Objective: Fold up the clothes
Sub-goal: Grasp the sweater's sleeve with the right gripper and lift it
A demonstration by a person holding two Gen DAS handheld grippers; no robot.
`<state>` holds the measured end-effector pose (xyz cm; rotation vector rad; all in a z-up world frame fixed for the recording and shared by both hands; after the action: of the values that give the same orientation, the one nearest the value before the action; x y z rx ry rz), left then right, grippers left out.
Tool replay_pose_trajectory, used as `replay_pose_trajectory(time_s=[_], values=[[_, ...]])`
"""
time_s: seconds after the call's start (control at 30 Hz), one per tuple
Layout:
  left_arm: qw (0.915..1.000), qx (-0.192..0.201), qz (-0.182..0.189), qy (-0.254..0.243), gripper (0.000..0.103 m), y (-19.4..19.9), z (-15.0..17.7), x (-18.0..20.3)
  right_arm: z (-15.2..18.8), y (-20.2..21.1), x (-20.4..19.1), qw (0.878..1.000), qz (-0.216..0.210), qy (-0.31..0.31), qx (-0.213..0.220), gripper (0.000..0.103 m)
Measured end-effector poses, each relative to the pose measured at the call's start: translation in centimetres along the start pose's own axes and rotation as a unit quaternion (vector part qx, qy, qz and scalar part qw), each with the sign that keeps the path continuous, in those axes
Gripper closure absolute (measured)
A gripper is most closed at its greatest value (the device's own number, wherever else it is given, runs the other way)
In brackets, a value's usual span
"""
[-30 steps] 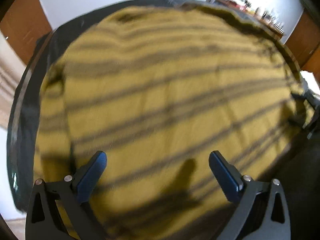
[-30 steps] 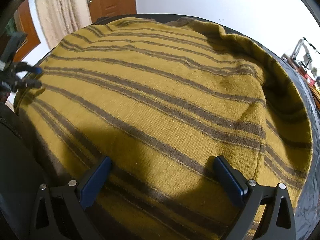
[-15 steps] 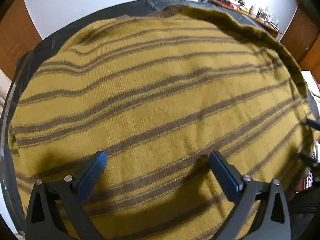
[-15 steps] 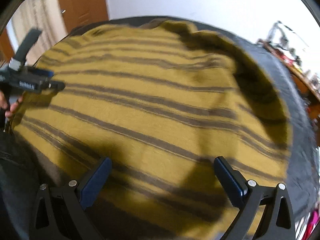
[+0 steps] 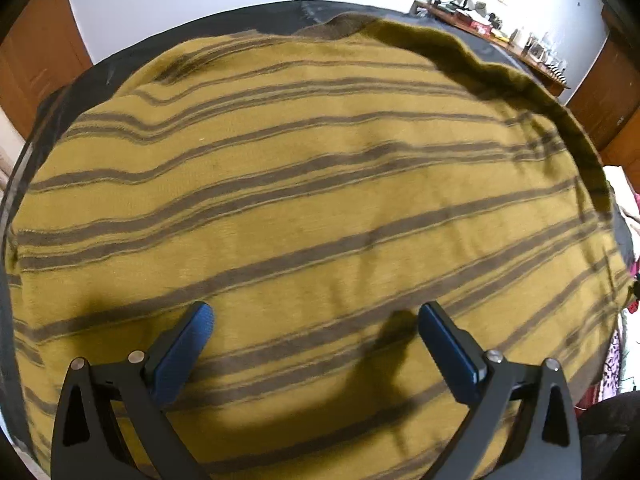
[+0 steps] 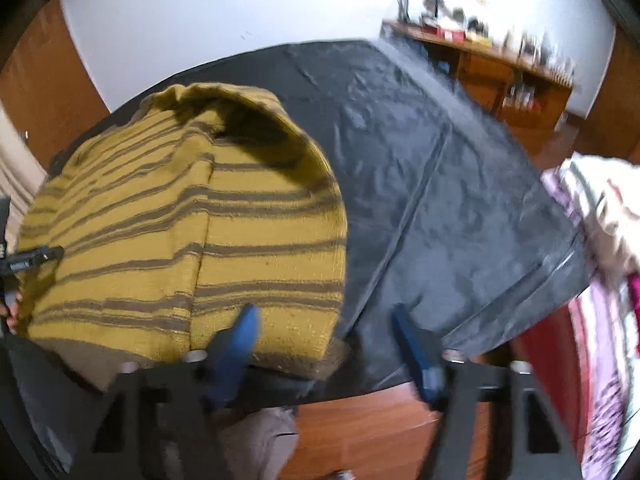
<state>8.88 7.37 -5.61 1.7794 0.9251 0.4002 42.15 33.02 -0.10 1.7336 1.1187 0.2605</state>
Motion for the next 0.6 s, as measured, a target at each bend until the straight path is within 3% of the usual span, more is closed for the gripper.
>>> replay_pose_trajectory(time_s=[0.2, 0.37, 0.53, 0.6], values=[[0.9995, 0.014, 0.009, -0.027, 0.001, 1.5, 0.2, 1.8, 1.0, -2.5, -1.1, 0.995, -0.096, -0.026, -0.028, 0.039], [0.9998, 0.004, 0.002, -0.022, 0.000, 1.0, 0.4, 1.7, 0.6, -3.2, -2.2, 0.988, -0.150, -0.031, -0.029, 0.070], [0.9999, -0.004, -0.008, -0.014, 0.000, 0.8, 0.9, 1.0, -0.6, -3.4, -3.0, 0.991, -0.130, 0.006, -0.027, 0.089], [0.9998, -0.005, -0.011, -0.013, 0.001, 0.8, 1.0, 0.9, -2.0, -2.5, -2.8, 0.993, -0.112, 0.018, -0.010, 0.091]])
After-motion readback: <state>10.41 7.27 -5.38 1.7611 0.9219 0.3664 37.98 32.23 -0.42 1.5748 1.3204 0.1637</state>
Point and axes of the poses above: each gripper's, at about its wrist camera, not at the fingertips, and y roughly against the way its jaws point, x to its right, z to its underside, the point moved 9 cm from there along -y, roughly the way its jaws point, and after that the axes turned 14 degrees about -z, right-handed, at the moved point
